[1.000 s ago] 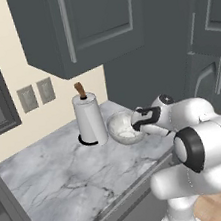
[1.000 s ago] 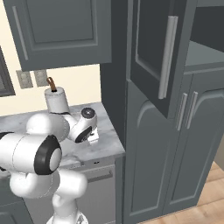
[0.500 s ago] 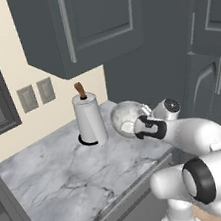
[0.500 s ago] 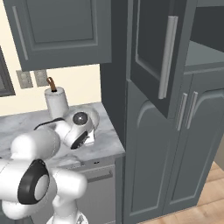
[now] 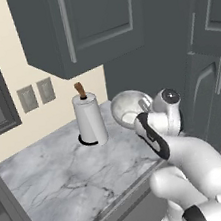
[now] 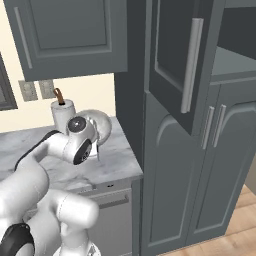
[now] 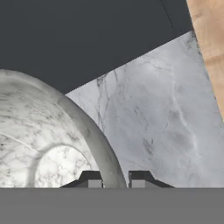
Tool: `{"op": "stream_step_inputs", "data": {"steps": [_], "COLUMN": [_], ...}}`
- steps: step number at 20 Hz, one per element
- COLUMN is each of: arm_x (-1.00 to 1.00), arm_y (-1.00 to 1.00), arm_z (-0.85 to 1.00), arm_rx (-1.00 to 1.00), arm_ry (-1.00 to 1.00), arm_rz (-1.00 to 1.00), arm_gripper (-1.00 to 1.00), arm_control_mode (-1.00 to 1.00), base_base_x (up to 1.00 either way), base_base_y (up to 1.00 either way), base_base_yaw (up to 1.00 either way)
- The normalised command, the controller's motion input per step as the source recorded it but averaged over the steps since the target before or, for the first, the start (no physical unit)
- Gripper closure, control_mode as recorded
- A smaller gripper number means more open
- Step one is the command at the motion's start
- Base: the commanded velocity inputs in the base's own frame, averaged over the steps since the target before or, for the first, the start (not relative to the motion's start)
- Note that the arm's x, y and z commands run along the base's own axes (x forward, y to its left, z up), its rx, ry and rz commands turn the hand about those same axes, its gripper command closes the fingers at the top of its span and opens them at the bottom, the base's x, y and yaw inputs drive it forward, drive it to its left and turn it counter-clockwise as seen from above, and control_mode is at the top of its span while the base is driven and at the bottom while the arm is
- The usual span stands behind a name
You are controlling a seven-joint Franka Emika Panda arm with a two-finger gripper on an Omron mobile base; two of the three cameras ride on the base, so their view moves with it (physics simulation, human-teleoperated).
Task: Open the cabinet. Pick the bowls from the counter and place them in the cabinet. Then close the cabinet.
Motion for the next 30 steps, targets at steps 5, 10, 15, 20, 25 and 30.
{"op": "stream_step_inputs", "data": {"steps": [5,10,15,20,25,30], "arm_x": [-0.29,-0.47,-0.51,-0.38,-0.2,-0.41], "arm_y": [0.0,0.0,0.0,0.0,0.0,0.0], "arm_z": [0.52,0.3,0.0,0.02,0.14,0.27], "arm_rx": [0.06,0.02,0.0,0.0,0.01,0.04], "arm_ry": [0.16,0.04,0.02,0.01,0.0,0.0], "arm_rz": [0.0,0.0,-0.02,-0.13,-0.01,0.0], "arm_gripper": [1.0,1.0,1.0,1.0,1.0,1.0], "arm_control_mode": [-1.0,-1.0,-1.0,-1.0,-1.0,-1.0], "base_base_x": [0.0,0.0,0.0,0.0,0.0,0.0], "base_base_y": [0.0,0.0,0.0,0.0,0.0,0.0], "base_base_yaw": [0.0,0.0,0.0,0.0,0.0,0.0]}}
